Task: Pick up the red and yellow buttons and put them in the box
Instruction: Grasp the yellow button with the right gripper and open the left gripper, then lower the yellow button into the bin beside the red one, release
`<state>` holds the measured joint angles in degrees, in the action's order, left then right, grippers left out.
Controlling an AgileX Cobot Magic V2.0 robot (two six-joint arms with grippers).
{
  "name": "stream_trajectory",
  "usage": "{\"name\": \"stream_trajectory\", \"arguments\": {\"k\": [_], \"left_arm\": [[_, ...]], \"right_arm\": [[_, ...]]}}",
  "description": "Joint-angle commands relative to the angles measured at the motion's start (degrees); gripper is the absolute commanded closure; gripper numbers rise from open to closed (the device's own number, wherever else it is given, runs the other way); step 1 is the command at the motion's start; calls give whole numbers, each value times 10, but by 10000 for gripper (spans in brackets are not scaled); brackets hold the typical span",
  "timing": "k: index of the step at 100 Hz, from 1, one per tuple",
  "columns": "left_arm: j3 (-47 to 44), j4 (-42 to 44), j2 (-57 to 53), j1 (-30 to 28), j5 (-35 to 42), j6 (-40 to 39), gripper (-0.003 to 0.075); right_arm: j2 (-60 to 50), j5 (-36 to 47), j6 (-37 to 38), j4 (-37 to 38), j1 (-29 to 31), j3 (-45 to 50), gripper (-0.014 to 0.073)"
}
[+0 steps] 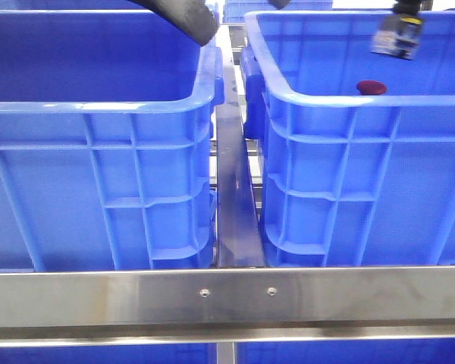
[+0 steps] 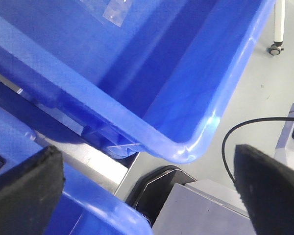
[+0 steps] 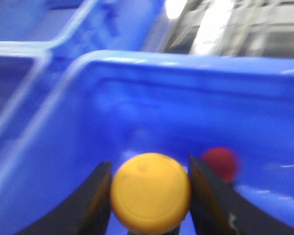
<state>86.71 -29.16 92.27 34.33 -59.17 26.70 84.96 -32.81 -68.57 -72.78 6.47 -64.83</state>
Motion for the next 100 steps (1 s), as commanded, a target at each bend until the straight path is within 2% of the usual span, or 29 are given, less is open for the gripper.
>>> {"name": "stream_trajectory", "arguments": {"k": [1, 25, 52, 100], "left_arm": [[19, -29, -27, 4, 16, -1, 62], [19, -29, -27, 4, 16, -1, 62], [19, -29, -27, 4, 16, -1, 62], [19, -29, -27, 4, 16, -1, 62]], "right_arm": [[-18, 77, -17, -14, 4, -20, 349], [6, 170, -115, -14, 4, -20, 349], [73, 263, -116, -14, 4, -20, 349], [164, 248, -116, -18, 2, -72, 349]]}}
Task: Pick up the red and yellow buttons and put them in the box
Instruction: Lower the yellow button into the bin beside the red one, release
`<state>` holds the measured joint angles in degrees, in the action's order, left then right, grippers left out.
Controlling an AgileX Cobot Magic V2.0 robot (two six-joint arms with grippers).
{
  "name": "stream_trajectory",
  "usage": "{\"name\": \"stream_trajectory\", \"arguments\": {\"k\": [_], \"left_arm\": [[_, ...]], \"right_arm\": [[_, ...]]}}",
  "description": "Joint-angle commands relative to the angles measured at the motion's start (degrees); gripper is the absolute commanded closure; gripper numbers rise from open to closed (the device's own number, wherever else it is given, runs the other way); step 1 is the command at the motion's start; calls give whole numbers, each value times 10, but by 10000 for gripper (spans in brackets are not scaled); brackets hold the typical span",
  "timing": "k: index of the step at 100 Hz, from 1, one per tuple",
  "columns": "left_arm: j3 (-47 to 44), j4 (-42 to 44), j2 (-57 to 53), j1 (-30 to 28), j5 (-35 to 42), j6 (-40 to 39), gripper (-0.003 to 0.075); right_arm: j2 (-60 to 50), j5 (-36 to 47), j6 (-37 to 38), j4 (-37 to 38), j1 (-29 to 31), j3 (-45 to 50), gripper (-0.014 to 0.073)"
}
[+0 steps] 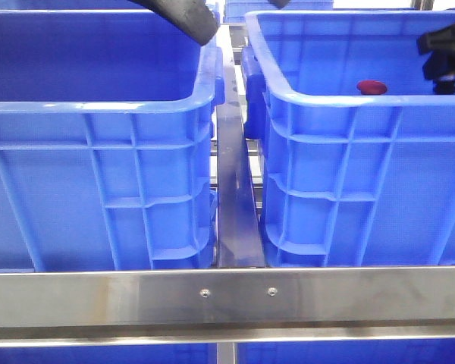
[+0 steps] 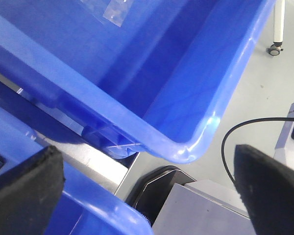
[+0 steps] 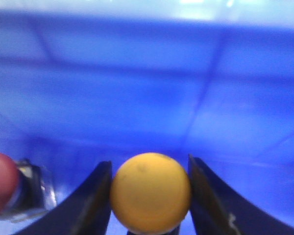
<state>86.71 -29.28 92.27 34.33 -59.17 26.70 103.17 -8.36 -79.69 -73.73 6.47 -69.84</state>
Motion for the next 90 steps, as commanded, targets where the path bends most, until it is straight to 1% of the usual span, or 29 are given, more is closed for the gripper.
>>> {"name": "stream_trajectory", "arguments": {"k": [1, 22, 29, 34, 49, 56, 73, 90], "left_arm": [[19, -27, -27, 4, 16, -1, 62], [19, -27, -27, 4, 16, -1, 62], [19, -27, -27, 4, 16, -1, 62], [19, -27, -27, 4, 16, -1, 62], [19, -27, -27, 4, 16, -1, 62], [19, -27, -27, 4, 14, -1, 62], [19, -27, -27, 4, 13, -1, 62], [19, -27, -27, 4, 13, -1, 62]], "right_arm": [[-18, 3, -5, -9, 2, -23, 349], [5, 2, -5, -9, 2, -26, 349], [5, 2, -5, -9, 2, -26, 336], [5, 2, -5, -9, 2, -26, 305], [5, -4, -5, -9, 2, -26, 144], [4, -10, -5, -9, 2, -26, 108], [-8, -11, -5, -9, 2, -26, 105], [-45, -12, -5, -9, 2, -20, 105]]}}
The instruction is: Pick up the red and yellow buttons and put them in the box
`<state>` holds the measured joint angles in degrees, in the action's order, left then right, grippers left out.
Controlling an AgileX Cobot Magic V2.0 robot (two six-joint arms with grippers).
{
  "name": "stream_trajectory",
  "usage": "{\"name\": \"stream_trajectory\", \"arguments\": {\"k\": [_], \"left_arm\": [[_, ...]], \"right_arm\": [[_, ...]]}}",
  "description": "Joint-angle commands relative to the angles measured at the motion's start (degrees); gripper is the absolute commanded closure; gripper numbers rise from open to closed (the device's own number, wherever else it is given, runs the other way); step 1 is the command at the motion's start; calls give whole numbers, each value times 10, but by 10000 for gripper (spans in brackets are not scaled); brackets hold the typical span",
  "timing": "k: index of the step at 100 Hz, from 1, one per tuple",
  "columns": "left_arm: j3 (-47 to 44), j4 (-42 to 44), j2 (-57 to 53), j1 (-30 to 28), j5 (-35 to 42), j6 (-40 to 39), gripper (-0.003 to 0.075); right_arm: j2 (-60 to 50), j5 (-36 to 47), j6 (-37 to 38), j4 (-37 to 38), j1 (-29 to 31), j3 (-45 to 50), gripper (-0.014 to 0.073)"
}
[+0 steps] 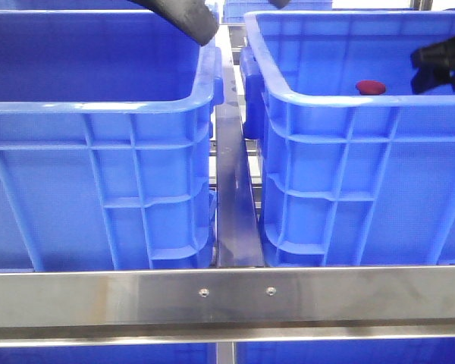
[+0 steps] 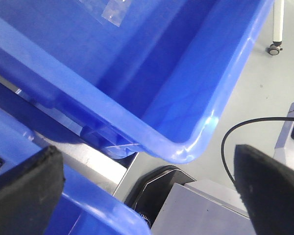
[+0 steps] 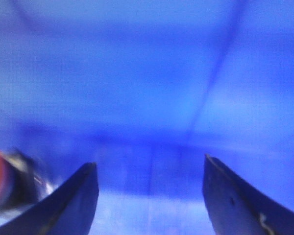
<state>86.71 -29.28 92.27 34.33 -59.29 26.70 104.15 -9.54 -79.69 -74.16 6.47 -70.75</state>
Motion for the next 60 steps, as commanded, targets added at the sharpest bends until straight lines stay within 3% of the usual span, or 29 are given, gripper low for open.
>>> {"name": "stream_trajectory", "arguments": {"k": [1, 30, 46, 60], "left_arm": [[19, -27, -27, 4, 14, -1, 62], [19, -27, -27, 4, 14, -1, 62], [19, -27, -27, 4, 30, -1, 108], [19, -27, -27, 4, 40, -1, 290]], "right_arm": [[-58, -1, -5, -4, 2, -9, 105], [-171, -1, -5, -4, 2, 64, 140], [-252, -1, -5, -4, 2, 124, 366], [-332, -3, -5, -4, 2, 186, 599]]}}
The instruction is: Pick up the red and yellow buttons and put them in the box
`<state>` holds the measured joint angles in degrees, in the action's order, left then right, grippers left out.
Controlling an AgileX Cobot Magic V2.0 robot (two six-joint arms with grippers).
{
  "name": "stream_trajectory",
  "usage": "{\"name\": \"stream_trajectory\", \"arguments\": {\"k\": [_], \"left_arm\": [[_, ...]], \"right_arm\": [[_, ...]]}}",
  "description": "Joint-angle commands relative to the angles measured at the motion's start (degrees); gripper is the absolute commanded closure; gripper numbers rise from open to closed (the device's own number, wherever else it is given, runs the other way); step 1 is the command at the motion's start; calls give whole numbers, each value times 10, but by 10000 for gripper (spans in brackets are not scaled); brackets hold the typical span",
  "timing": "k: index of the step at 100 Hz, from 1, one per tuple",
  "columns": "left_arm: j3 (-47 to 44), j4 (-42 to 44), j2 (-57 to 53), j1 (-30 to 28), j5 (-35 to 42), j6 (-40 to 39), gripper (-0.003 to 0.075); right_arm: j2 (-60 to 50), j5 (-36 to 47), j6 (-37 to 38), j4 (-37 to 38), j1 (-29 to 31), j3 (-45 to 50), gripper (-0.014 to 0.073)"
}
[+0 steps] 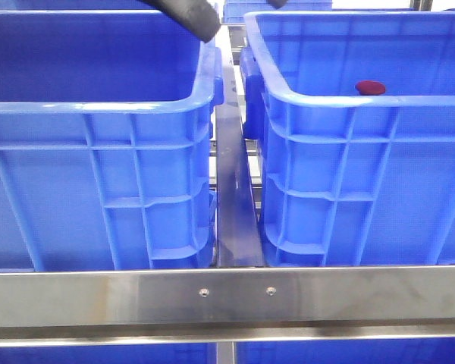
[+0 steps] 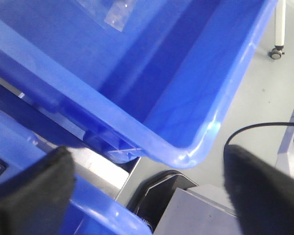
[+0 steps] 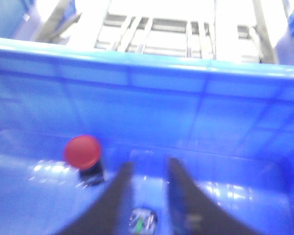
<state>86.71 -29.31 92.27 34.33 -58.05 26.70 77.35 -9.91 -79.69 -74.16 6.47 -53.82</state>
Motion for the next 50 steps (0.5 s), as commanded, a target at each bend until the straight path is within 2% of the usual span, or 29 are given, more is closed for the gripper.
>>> {"name": "stream_trajectory", "arguments": {"k": [1, 2, 6, 21, 50], "left_arm": [[19, -27, -27, 4, 27, -1, 316], [19, -27, -27, 4, 27, -1, 316], [19, -27, -27, 4, 28, -1, 397], [19, -27, -28, 4, 31, -1, 744], [8, 4, -59, 4, 69, -1, 740]], "right_arm": [[-68, 1, -5, -4, 2, 19, 609], [-73, 1, -5, -4, 2, 22, 618], [-98, 0, -5, -4, 2, 41, 669], [-190, -18, -4, -4, 2, 106, 663], [-361, -41, -4, -4, 2, 226, 663]]}}
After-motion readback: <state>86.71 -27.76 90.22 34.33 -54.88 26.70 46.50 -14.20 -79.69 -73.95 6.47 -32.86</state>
